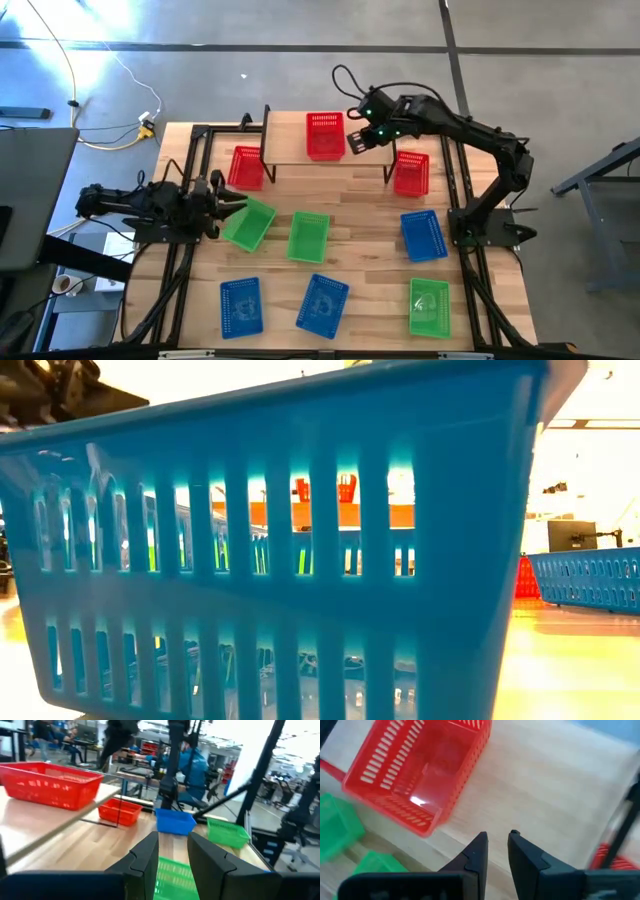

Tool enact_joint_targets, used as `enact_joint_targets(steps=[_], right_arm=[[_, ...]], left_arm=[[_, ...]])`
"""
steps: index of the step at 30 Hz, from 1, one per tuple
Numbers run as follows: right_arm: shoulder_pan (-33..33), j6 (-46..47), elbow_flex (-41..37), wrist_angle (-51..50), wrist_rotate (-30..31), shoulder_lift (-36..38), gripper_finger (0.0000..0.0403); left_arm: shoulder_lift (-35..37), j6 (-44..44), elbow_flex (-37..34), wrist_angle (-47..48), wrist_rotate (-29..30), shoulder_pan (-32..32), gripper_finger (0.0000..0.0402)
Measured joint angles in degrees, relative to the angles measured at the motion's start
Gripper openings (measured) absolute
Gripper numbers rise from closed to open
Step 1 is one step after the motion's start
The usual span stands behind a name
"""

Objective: Stack baskets on shelf by color
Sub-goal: Put the left green bin on the shelf

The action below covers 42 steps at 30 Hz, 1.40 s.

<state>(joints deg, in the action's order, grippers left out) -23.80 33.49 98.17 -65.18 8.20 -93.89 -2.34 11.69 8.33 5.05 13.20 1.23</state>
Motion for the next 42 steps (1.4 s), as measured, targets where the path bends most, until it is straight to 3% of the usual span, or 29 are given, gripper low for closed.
enact_joint_targets(steps=[10, 22, 29, 42], right_arm=[[1.7, -8.7, 7.7, -8.1, 3.3, 0.0, 0.0062], [1.3, -16.5, 14.9, -14.2, 8.4, -0.1, 0.0062], [1.3, -17.1, 15.9, -14.5, 7.9, -0.1, 0.0062], [1.3, -16.9, 15.9, -16.5, 7.8, -0.1, 0.0062]], left_arm=[[-12.6, 11.8, 15.2, 17.8, 8.9, 0.0, 0.0094], [-29.9, 37.5, 32.2, 45.2, 6.8, -0.1, 0.0094], [-39.0, 47.0, 33.8, 53.8, 2.5, -0.2, 0.0094], [-52.3, 48.7, 33.8, 57.2, -1.1, -4.7, 0.0094]])
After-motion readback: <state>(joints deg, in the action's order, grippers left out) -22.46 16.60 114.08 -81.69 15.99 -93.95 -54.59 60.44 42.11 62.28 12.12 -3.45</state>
